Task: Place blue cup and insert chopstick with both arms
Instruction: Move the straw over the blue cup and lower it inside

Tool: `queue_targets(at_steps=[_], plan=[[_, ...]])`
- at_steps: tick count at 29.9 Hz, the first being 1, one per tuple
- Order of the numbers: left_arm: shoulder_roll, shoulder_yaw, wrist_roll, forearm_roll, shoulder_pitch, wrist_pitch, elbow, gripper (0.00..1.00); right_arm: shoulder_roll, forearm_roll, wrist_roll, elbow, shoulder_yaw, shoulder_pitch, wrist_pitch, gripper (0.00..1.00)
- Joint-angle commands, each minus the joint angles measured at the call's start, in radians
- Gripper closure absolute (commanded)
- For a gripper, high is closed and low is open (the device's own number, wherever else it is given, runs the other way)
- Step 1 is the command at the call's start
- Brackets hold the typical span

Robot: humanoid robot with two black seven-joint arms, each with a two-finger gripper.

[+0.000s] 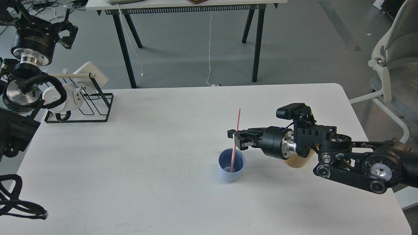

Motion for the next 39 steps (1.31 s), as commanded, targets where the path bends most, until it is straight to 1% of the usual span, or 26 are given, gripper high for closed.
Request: queue_targets(at_steps=[1,5,8,10,23,27,31,37,38,39], plan=[[0.0,0.0,0.0,0.0,0.0,0.0,0.001,0.0,-0.008,0.011,0.0,0.006,0.003,-0.001,0.005,0.56],[-0.002,0.002,0.005,0.0,0.0,0.0,-0.001,0.0,-0.022,0.014,0.0,0.015,0.015,0.007,0.005,0.52],[-0.002,0.002,0.005,0.0,0.0,0.0,-0.001,0.0,-0.063,0.022,0.0,0.033,0.04,0.028,0.008,0.46],[-0.002,0.002,0.005,0.0,0.0,0.0,-0.001,0.0,-0.086,0.022,0.0,0.05,0.06,0.033,0.011,0.44],[0.001,0.002,-0.001,0.0,0.0,0.0,-0.001,0.0,-0.075,0.02,0.0,0.053,0.048,0.019,0.012,0.44],[0.0,0.003,-0.001,0.0,0.002,0.0,-0.001,0.0,-0.074,0.016,0.0,0.052,0.046,-0.01,0.012,0.44],[0.0,0.003,-0.001,0.0,0.002,0.0,-0.001,0.0,-0.054,0.011,0.0,0.038,0.045,-0.026,0.012,0.46],[-0.002,0.003,-0.001,0.0,0.002,0.0,-0.001,0.0,-0.003,0.008,0.0,0.013,0.043,-0.029,0.012,0.47],[0.0,0.003,-0.001,0.0,0.002,0.0,-0.001,0.0,0.0,0.008,0.0,0.012,0.039,-0.029,0.012,0.48],[0.0,0.003,-0.001,0.0,0.002,0.0,-0.001,0.0,0.004,0.008,0.0,0.01,0.025,-0.027,0.012,0.51]])
